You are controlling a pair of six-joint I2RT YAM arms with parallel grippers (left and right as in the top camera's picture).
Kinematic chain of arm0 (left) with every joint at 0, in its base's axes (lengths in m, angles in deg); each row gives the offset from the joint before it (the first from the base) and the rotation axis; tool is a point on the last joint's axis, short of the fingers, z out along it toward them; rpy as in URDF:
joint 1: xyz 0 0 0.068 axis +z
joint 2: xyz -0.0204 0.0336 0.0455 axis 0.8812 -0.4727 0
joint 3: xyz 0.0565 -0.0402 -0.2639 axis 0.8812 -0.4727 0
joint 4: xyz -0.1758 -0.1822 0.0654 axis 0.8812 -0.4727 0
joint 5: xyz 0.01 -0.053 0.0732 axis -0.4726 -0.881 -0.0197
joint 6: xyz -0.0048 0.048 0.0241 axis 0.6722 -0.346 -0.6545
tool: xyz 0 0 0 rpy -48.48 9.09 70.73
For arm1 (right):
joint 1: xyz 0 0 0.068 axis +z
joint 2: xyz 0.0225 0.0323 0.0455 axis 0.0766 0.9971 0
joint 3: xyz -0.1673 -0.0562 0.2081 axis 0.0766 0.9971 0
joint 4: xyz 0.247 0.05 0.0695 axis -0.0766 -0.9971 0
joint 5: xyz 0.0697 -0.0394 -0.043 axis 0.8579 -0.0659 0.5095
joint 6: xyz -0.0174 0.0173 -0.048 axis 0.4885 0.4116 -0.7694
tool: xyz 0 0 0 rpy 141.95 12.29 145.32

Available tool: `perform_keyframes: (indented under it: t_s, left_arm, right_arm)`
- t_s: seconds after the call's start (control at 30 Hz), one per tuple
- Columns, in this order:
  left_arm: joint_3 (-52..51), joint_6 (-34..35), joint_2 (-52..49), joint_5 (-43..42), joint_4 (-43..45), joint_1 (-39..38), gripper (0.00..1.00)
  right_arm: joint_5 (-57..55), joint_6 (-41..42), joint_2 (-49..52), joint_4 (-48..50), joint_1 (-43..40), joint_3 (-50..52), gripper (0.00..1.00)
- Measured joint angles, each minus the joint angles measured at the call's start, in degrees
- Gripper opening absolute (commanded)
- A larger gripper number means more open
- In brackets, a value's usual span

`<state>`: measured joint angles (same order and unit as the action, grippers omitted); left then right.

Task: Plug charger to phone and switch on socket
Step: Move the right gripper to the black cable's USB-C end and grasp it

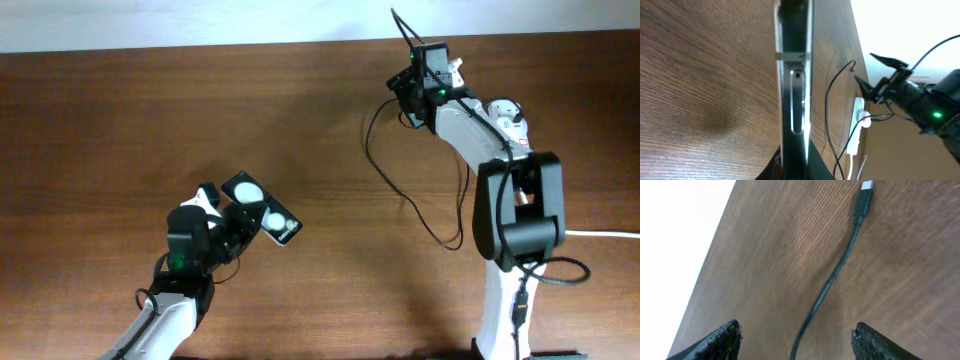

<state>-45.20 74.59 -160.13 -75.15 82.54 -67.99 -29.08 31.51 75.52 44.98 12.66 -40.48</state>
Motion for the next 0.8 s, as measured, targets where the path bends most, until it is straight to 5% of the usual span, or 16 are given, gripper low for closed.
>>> perform_keyframes:
  t_s: [0.03, 0.2, 0.23, 0.37, 0.5, 0.6, 0.7, 0.8]
  left_arm:
    - [0.0, 0.0, 0.0, 0.2, 0.0, 0.0, 0.04]
    - [0.0, 0.0, 0.0, 2.4, 0.0, 0.0, 0.05]
    - [0.0, 0.0, 0.0, 2.8, 0.0, 0.0, 0.05]
    - [0.0, 0.0, 0.0, 3.2, 0.2, 0.0, 0.06]
    - [0.0, 0.0, 0.0, 3.0, 0.1, 0.0, 0.04]
    - [0.0, 0.0, 0.0, 1.4, 0.1, 0.0, 0.04]
    - [0.0, 0.0, 0.0, -0.8, 0.1, 0.0, 0.06]
    - [0.0, 0.0, 0.0, -1.6, 0.1, 0.0, 0.06]
  right_arm:
    - [-0.1, 0.9, 1.5, 1.4, 0.0, 0.0, 0.60]
    - [0.0, -0.4, 5.3, 7.5, 0.0, -0.1, 0.06]
    - [2.2, -3.4, 5.5, 8.2, 0.0, -0.1, 0.04]
    - [12.7, -16.5, 5.2, -3.6, 0.0, -1.1, 0.04]
    - [15.2, -35.6, -0.8, -36.9, 2.6, -1.2, 0.04]
    - [13.4, -43.0, -4.1, -51.5, 8.2, -1.0, 0.04]
    - [10.5, -45.0, -4.2, -53.5, 12.4, -0.9, 0.53]
    - [5.4, -45.8, -4.2, -52.6, 13.0, -0.9, 0.60]
